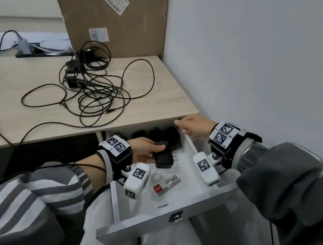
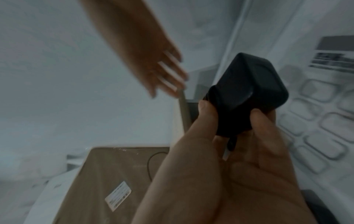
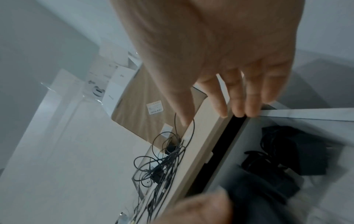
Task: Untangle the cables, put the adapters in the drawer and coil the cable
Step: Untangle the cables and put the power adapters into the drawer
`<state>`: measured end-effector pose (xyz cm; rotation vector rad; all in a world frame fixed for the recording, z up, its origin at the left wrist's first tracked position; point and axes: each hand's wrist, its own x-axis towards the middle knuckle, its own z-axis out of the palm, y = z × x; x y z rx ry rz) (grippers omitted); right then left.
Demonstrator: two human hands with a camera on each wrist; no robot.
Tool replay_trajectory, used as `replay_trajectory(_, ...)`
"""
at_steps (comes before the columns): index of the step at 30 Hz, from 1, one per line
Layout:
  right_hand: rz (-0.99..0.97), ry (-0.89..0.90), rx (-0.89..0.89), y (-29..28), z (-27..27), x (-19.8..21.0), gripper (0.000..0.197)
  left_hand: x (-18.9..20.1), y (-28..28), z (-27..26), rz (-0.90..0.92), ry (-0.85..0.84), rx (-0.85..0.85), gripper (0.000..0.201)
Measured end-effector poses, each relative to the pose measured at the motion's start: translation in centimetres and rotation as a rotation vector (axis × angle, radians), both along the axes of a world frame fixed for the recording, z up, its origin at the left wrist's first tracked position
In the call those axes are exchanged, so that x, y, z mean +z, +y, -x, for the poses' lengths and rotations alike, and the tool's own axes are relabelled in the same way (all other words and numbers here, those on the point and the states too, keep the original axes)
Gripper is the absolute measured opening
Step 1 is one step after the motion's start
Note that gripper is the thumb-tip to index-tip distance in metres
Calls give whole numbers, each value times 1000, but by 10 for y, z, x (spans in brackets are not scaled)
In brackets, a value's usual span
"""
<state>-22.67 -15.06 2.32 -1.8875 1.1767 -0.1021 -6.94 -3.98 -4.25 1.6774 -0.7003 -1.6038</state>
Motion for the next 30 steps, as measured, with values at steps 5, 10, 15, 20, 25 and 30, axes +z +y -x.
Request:
replay_trajectory(5,-9,-224,-19,-1,-1,4,24,-46,-26,25,-119,-103,42,45)
replay_trajectory(10,-4,-342,-40,2,2,6,11,-65,-51,47,-122,-130,84,34)
replay_trajectory(15,1,-381,-72,-2,10,6,16,-74,-67,58,-58,-298,126,33)
replay_trajectory(20,-1,-381,-93,-5,15,8,17,-78,-73,67,-20,-146,273,27)
replay_trajectory(25,23,-348,-94,-3,16,8,18,-67,-74,60,-84,-183,122,24)
replay_trajectory(30,35,-328,-101,-1,16,13,19,-60,-72,51,-155,-337,-69,8)
